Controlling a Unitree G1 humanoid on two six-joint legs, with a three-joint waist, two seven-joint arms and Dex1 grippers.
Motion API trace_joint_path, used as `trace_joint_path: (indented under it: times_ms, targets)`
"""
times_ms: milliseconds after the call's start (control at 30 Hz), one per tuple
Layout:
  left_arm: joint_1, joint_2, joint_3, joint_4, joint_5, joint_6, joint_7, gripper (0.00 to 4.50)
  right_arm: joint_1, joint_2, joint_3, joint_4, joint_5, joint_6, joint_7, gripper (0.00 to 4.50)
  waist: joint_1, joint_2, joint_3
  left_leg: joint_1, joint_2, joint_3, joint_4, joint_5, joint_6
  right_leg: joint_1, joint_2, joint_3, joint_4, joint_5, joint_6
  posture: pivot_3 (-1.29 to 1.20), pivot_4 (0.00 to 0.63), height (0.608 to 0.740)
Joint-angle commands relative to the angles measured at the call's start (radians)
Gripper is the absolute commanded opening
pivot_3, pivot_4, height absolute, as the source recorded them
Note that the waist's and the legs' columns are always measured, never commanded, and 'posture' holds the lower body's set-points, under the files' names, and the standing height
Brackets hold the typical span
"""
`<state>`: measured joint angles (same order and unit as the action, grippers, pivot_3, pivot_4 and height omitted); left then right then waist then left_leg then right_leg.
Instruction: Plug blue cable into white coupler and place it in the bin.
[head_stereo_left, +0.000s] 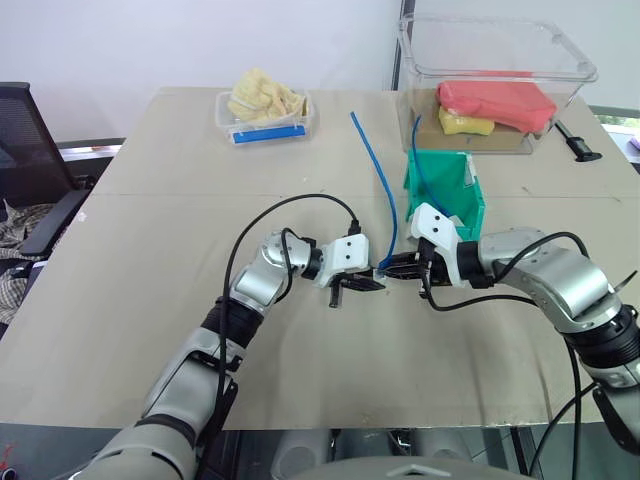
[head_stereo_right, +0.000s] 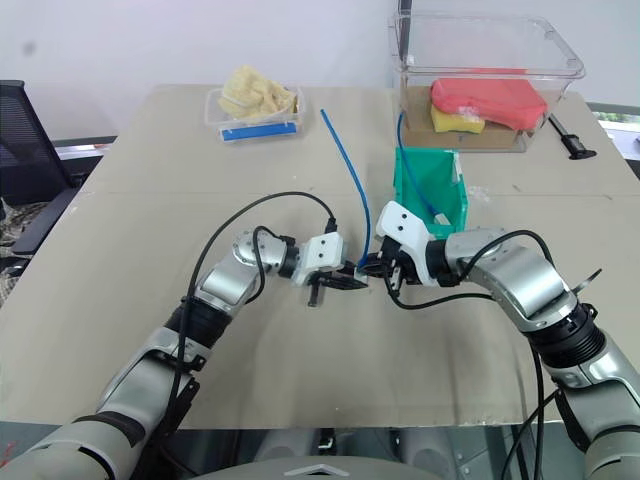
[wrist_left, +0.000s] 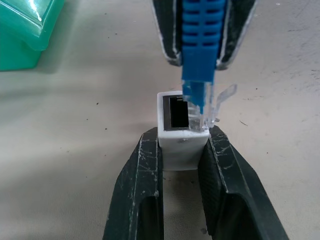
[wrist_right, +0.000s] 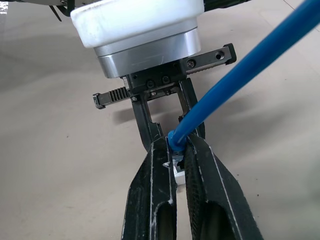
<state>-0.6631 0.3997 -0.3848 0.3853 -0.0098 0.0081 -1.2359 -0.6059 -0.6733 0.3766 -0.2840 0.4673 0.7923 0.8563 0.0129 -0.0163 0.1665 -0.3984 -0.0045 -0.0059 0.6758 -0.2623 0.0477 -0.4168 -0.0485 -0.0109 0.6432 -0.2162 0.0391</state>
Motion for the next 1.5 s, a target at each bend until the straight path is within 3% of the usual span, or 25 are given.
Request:
trace_joint_path:
  times_ms: [33,667,833,1233,1333,1400,1500]
  targets:
    - [0.006,-0.006,-0.002,-0.032,0.005,-0.007,0.011,0.35,-0.011,-0.003,0.002,0.019,-0.040,-0.008,0.020,0.00,0.000,0.000,0.000,0.000,0.000,0.000,0.000,0.000,0.000,0.000,0.000,0.000,0.000,0.000,0.000,0.00,0.150,0.740]
    - [0.020,-0.009,-0.002,-0.048,0.004,-0.003,0.020,0.35,-0.072,-0.018,0.047,0.127,-0.173,-0.087,0.173,0.00,0.001,0.000,0.000,0.001,0.000,0.000,0.001,0.000,0.000,0.001,0.000,0.000,0.000,0.000,0.000,0.00,0.150,0.740]
    - [0.021,-0.009,0.000,-0.055,0.004,0.000,0.024,0.35,-0.108,-0.022,0.151,0.099,-0.272,-0.109,0.209,0.00,0.001,0.001,-0.001,0.001,-0.001,0.000,0.001,0.000,0.000,0.001,-0.001,0.000,0.000,0.000,0.000,0.00,0.150,0.740]
    - [0.037,-0.012,0.002,-0.091,-0.002,0.025,0.040,0.35,-0.056,-0.017,0.230,0.138,-0.367,-0.115,0.238,0.00,0.001,0.001,-0.003,0.001,-0.001,-0.001,0.001,0.000,0.000,0.002,-0.001,-0.001,0.000,0.000,0.000,0.00,0.150,0.740]
    - [0.043,-0.012,0.004,-0.102,-0.005,0.037,0.046,0.35,-0.032,0.027,0.171,0.161,-0.361,-0.166,0.183,0.00,0.001,0.000,-0.006,0.003,-0.001,-0.001,0.001,0.000,0.000,0.003,-0.001,-0.001,0.000,0.000,0.000,0.00,0.150,0.740]
    - [0.046,-0.012,0.009,-0.111,-0.009,0.046,0.050,0.35,-0.031,0.100,0.038,0.153,-0.300,-0.190,0.112,0.00,-0.002,-0.002,-0.007,0.003,-0.001,-0.001,0.001,0.000,0.000,0.004,-0.001,-0.001,0.000,0.000,0.000,0.00,0.150,0.740]
    - [0.053,-0.011,0.025,-0.132,-0.021,0.078,0.058,0.36,0.012,0.126,-0.145,0.040,-0.210,-0.196,0.075,1.00,-0.003,0.000,-0.006,0.004,0.000,-0.001,0.001,0.000,0.000,0.003,0.000,-0.001,0.001,0.001,-0.002,0.00,0.150,0.740]
